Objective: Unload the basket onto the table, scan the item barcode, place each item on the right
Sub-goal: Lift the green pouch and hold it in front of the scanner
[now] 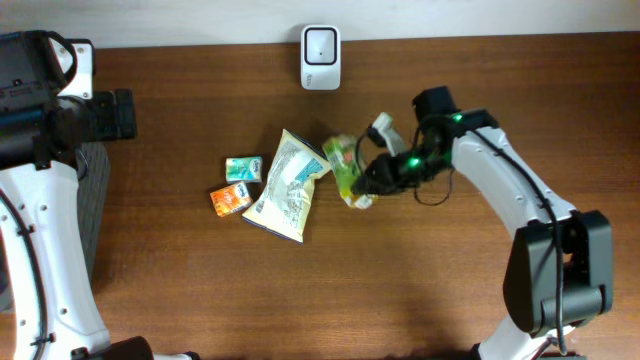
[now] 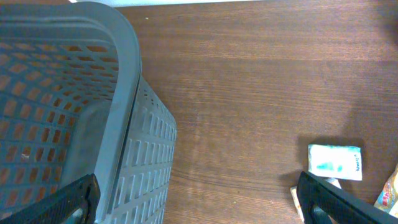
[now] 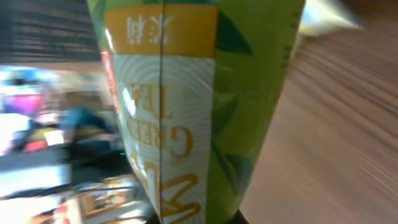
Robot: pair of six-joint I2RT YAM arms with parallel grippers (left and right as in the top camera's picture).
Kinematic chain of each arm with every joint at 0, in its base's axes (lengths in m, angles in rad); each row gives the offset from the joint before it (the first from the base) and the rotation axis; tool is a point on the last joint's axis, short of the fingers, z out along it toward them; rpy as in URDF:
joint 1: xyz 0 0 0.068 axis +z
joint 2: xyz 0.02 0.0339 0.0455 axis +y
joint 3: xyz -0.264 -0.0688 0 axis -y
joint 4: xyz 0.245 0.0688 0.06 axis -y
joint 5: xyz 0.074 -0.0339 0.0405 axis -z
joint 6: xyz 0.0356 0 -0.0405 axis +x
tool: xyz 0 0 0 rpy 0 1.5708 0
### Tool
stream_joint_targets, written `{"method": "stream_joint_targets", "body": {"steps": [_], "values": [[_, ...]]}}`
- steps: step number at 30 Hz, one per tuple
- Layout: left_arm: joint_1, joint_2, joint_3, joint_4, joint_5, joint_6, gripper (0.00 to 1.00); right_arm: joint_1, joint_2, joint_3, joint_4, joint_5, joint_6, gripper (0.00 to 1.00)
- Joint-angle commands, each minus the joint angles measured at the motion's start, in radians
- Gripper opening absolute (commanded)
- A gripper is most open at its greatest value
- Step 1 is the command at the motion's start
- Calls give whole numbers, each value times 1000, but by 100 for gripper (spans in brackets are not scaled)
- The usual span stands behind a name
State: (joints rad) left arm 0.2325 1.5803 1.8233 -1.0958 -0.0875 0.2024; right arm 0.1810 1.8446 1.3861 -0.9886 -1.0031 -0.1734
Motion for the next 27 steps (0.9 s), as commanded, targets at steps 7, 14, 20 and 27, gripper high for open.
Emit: {"method": "stream_joint_targets", "body": {"steps": [7,14,20,27], "values": [[6,0,-2,2,-11,16,99,-55,-36,51,1,-549,-82,4],[6,0,-2,2,-11,16,99,-55,-39,127,0,-484,-34,4],[6,0,-2,2,-11,16,99,19,-40,163,-3,183,263,4],[6,0,-2,2,-11,16,99,192,-17,404,0,1079,340,4]]}}
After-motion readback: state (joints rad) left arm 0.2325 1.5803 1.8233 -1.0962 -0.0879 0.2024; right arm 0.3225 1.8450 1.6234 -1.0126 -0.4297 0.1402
